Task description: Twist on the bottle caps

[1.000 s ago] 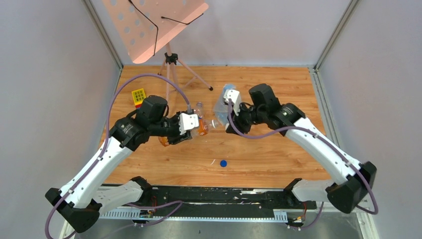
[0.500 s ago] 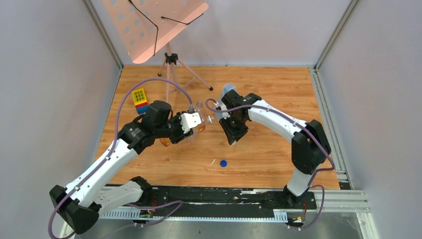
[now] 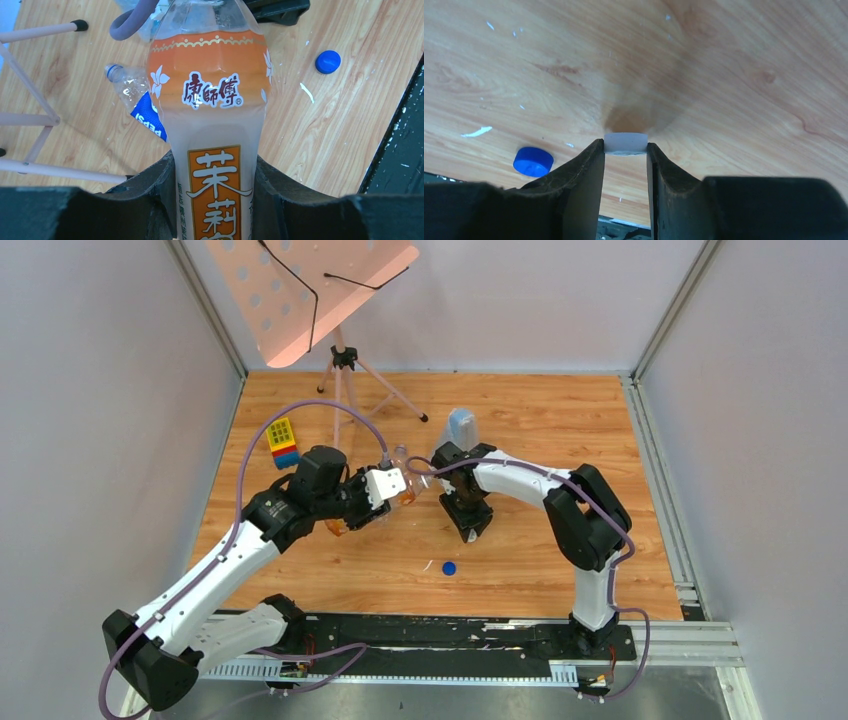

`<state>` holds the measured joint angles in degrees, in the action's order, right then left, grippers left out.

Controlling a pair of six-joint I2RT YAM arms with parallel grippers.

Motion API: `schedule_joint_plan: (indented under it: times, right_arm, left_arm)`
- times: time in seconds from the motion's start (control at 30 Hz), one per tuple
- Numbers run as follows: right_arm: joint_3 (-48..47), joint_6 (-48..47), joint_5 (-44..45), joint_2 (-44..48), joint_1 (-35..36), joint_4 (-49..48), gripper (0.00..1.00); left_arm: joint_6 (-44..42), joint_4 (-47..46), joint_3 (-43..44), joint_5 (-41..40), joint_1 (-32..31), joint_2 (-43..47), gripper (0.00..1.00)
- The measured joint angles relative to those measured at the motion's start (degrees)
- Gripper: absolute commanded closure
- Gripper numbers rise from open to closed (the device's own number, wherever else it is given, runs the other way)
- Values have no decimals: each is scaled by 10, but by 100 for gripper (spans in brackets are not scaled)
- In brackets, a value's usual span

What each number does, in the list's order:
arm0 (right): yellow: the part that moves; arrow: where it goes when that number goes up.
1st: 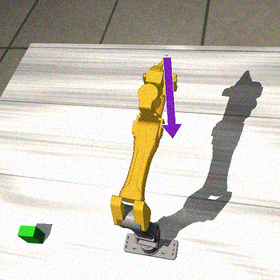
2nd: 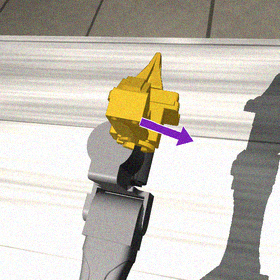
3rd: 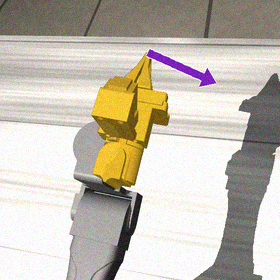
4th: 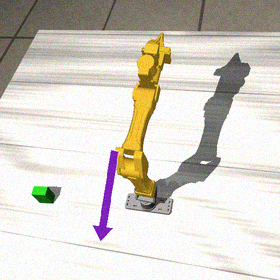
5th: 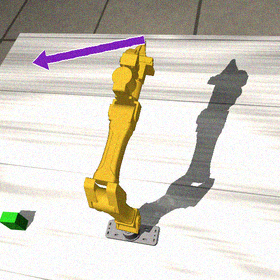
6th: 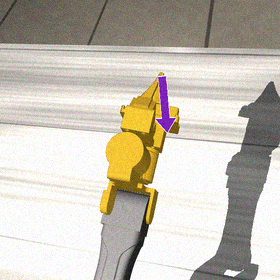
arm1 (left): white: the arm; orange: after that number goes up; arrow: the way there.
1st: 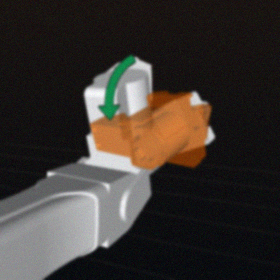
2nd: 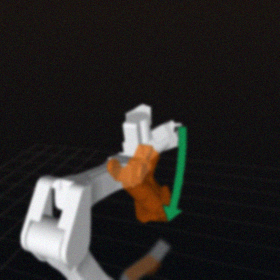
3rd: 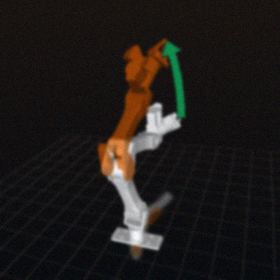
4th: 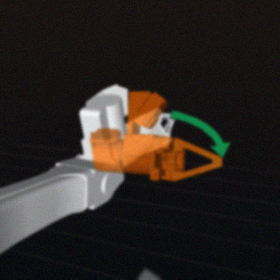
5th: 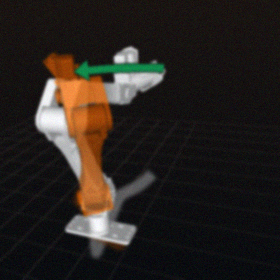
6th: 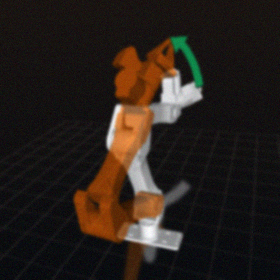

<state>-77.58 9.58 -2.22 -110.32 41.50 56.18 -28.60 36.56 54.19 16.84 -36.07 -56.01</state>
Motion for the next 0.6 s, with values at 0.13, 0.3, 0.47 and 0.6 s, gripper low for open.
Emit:
schedule_joint_plan:
  times: [0.13,0.3,0.47,0.6]
  right_arm:
    - [2,9,14,-8,2,-19,71]
    - [10,19,23,-9,4,-38,63]
    - [31,31,26,3,4,-64,61]
    - [58,43,33,25,5,-92,61]
  left_arm:
    - [0,-1,-3,4,0,0,90]
    - [0,-1,-4,7,0,0,90]
    - [0,-3,-5,11,-1,0,90]
    - [0,-4,-5,14,-2,1,90]
